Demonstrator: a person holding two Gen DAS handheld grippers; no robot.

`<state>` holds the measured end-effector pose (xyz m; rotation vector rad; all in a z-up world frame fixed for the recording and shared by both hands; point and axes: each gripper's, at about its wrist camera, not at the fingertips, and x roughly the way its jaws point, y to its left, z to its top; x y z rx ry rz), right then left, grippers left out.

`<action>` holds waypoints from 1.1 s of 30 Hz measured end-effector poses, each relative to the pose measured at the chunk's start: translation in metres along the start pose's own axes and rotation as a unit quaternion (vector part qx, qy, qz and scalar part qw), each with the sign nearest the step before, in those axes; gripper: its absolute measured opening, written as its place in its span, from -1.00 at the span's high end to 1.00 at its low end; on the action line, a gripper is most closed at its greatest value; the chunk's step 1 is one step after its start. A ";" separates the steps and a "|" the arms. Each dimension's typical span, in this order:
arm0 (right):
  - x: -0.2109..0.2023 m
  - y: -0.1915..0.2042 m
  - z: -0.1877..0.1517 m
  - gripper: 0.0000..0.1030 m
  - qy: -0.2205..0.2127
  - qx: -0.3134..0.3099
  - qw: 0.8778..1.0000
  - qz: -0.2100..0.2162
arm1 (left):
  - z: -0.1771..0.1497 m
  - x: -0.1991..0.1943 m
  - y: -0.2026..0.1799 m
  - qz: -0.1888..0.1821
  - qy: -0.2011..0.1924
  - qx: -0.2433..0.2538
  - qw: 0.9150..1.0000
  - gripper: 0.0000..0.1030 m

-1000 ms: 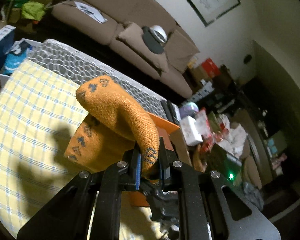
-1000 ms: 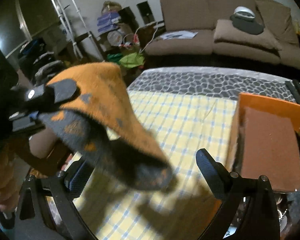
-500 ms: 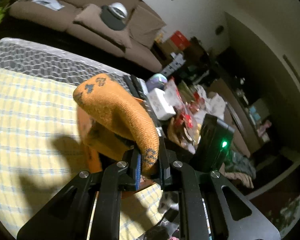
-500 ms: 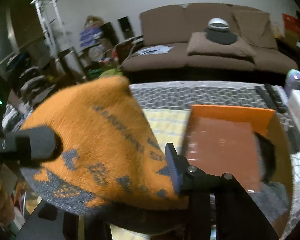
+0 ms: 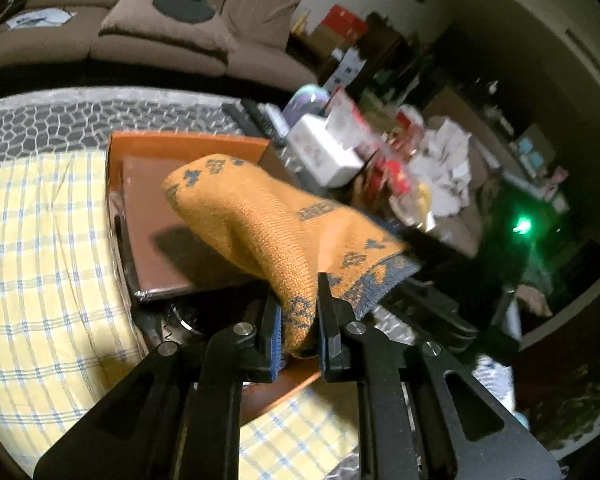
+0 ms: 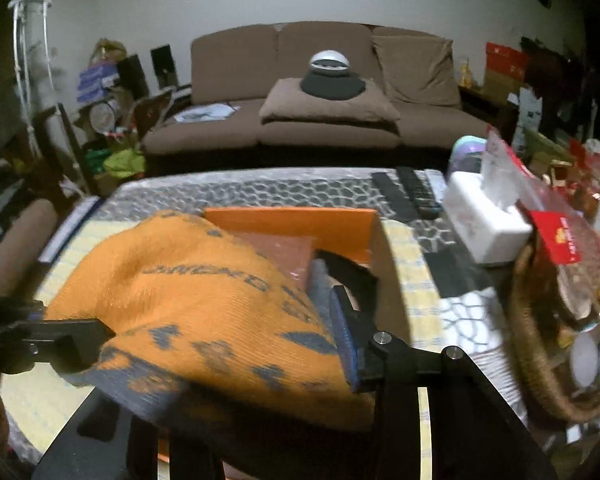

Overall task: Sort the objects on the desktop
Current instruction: 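Carry the scarf over the box with the left tool while the right tool supports it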

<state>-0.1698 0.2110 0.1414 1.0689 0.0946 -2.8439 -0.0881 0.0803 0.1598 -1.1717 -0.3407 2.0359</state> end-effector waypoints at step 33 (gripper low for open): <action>-0.007 -0.068 -0.035 -0.19 0.121 0.077 0.987 0.070 | -0.044 0.063 0.010 0.200 0.104 0.033 0.974 0.74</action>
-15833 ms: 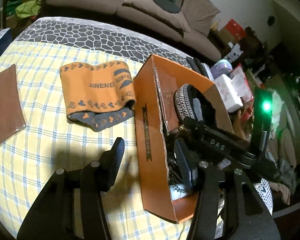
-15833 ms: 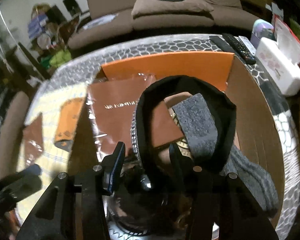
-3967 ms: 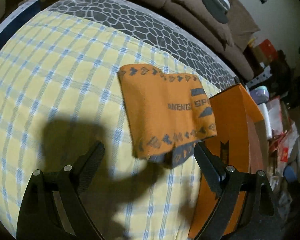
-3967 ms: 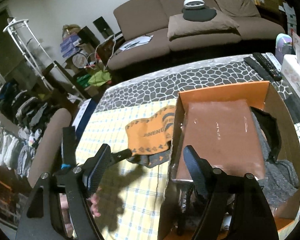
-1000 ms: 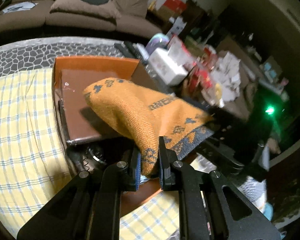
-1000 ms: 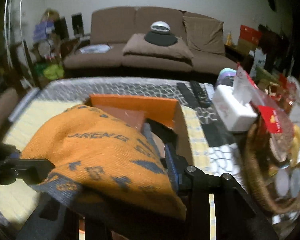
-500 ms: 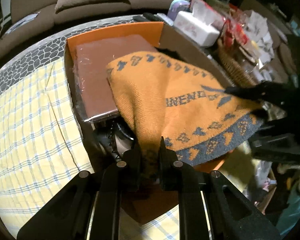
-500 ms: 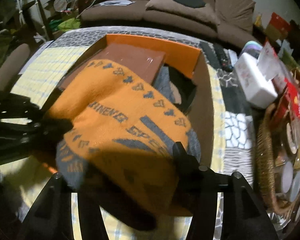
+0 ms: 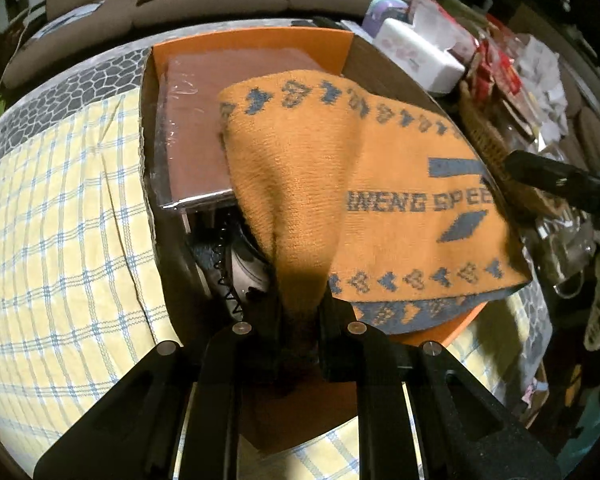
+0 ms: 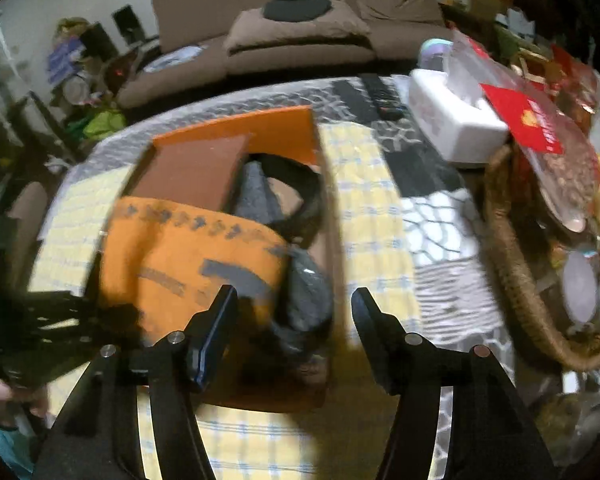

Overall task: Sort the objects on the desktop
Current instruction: 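Carry the scarf over the box with the left tool while the right tool supports it, then lower the scarf into the box and open both tools to release it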

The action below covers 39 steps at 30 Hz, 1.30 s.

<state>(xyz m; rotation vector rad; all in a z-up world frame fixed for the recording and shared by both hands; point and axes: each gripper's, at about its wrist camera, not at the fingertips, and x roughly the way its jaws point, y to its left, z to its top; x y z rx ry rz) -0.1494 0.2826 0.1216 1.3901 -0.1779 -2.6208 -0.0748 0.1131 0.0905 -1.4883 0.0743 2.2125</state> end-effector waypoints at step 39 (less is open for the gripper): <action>0.020 0.012 0.013 -0.20 -0.042 -0.029 0.995 -0.083 | 0.004 -0.062 0.021 -0.015 -0.085 -0.063 0.994 0.05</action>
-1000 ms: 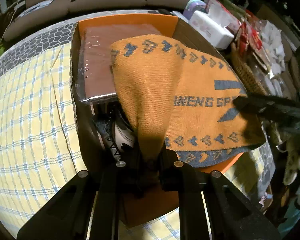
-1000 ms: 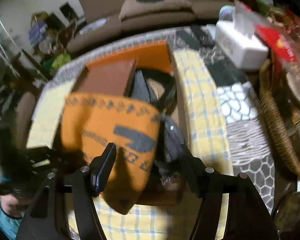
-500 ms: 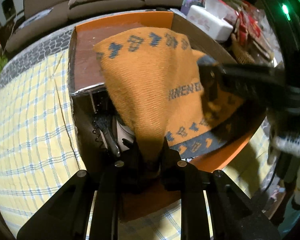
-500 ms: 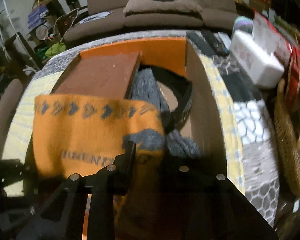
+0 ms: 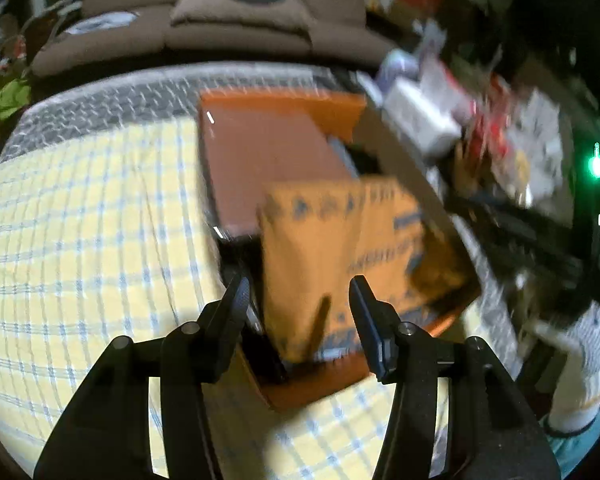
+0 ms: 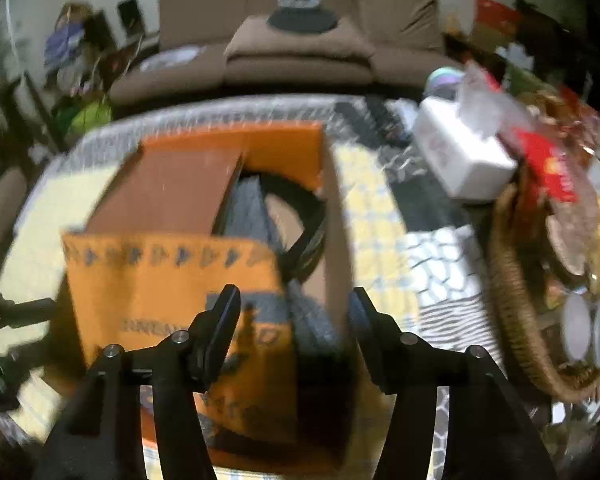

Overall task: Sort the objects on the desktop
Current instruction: 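Lower the scarf into the box and open both tools to release it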

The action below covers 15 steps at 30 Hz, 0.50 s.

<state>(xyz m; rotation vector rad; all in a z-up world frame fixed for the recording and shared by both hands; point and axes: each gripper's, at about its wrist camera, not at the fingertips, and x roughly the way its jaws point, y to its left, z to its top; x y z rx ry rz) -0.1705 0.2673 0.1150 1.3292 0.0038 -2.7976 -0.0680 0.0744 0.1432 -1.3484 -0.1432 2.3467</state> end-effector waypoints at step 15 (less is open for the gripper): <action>0.049 0.013 -0.023 0.43 0.097 0.004 0.992 0.081 | -0.011 0.058 -0.009 -0.011 0.039 0.017 0.999 0.91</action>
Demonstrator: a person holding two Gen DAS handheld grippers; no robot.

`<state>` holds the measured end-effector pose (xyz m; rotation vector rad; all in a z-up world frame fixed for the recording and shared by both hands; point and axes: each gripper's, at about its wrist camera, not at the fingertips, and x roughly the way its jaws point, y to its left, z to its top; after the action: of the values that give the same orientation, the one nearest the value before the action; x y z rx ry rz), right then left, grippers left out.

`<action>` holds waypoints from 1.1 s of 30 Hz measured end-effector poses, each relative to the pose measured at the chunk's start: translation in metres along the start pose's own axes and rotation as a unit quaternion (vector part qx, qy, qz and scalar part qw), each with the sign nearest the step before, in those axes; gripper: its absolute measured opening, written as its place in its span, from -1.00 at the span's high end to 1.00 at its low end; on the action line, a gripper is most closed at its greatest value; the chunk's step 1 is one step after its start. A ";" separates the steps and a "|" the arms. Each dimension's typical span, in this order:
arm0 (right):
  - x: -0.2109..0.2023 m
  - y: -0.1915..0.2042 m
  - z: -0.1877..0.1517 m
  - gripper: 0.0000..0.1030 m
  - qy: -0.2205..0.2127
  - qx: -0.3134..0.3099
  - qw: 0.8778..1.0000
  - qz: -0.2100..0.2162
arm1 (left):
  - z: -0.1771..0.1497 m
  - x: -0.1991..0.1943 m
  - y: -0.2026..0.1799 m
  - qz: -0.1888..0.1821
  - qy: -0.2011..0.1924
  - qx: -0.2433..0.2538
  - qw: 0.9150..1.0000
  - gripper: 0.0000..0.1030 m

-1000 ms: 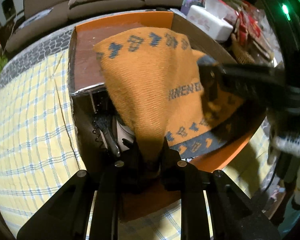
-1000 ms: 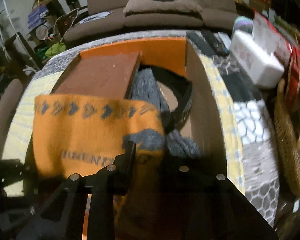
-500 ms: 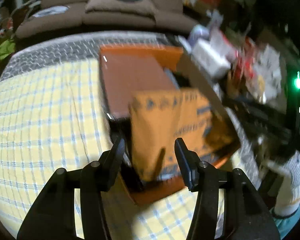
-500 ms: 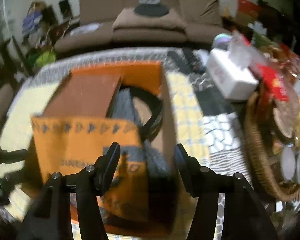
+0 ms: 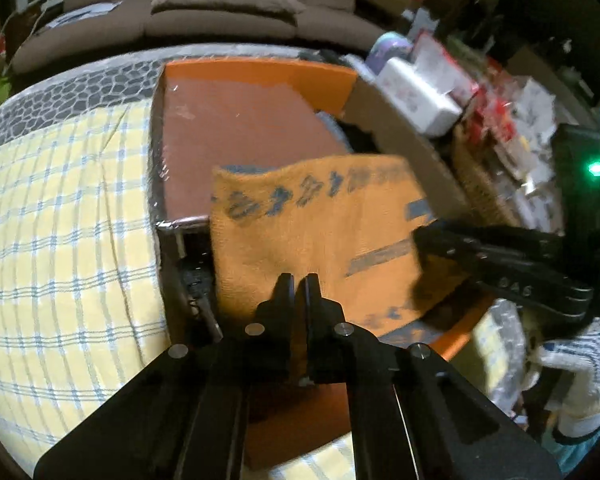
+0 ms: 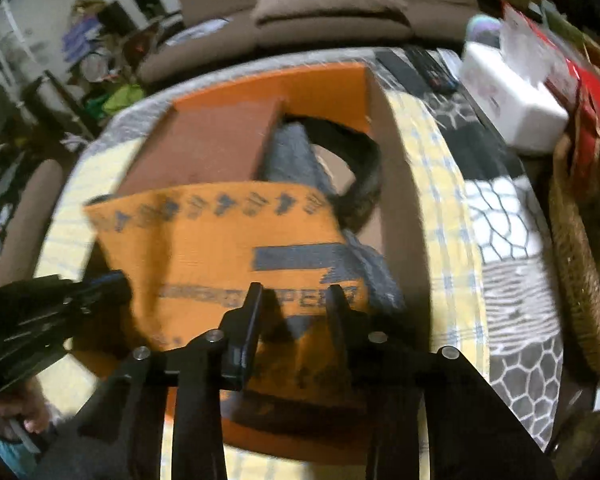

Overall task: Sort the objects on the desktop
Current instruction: 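Lower the scarf into the box and open both tools to release it, then withdraw both open tools away from the filled orange box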

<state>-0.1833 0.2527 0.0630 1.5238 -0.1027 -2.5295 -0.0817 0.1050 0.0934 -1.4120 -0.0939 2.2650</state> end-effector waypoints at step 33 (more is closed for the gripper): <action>-0.055 0.043 -0.051 -0.61 -0.092 -0.014 0.994 -0.051 | -0.083 -0.081 0.017 0.071 -0.062 -0.039 0.995 -0.50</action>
<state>-0.1078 0.2235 0.0930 1.3149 -0.0134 -2.7357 0.0136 0.0401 0.1166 -1.3559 -0.1278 2.4897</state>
